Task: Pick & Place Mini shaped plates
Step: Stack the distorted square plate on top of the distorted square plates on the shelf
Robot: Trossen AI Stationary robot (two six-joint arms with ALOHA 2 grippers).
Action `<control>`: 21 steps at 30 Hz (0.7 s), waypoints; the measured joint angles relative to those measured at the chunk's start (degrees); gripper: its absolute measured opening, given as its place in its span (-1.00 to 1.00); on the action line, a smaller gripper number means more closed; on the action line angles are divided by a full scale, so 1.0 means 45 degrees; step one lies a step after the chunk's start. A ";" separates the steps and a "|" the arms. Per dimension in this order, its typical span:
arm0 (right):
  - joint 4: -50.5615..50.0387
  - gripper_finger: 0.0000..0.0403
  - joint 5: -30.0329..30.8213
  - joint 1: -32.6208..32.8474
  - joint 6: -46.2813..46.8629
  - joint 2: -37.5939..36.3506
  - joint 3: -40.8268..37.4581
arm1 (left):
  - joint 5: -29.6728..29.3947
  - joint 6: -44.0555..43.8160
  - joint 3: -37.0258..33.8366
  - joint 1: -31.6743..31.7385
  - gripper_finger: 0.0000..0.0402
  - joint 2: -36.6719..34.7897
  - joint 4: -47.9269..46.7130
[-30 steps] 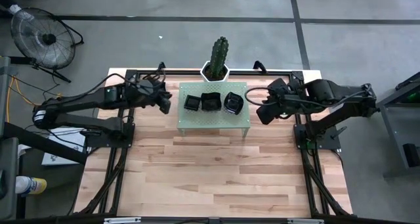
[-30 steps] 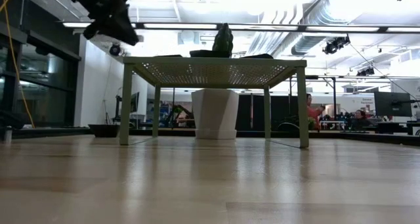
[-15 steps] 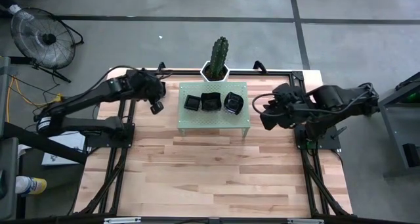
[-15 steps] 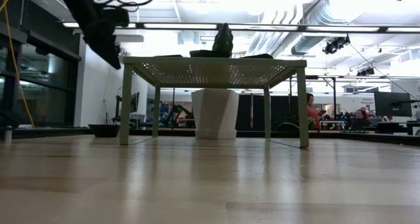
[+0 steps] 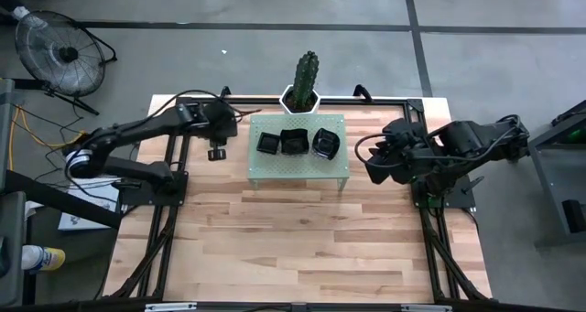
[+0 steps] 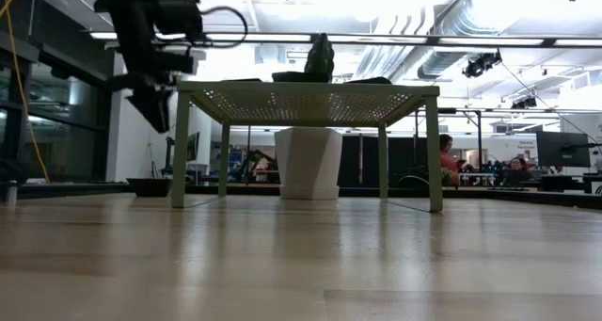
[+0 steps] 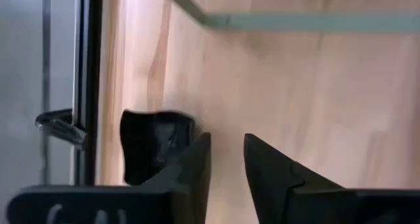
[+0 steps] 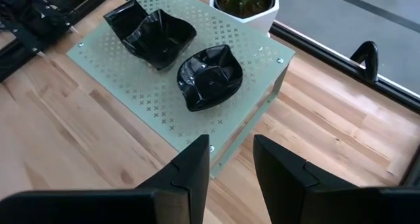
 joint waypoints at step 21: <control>-0.0783 -0.44 0.0377 -0.0024 0.0486 -0.0238 -0.0003 | -0.0699 0.1335 -0.0378 0.1476 -0.17 0.2646 0.0836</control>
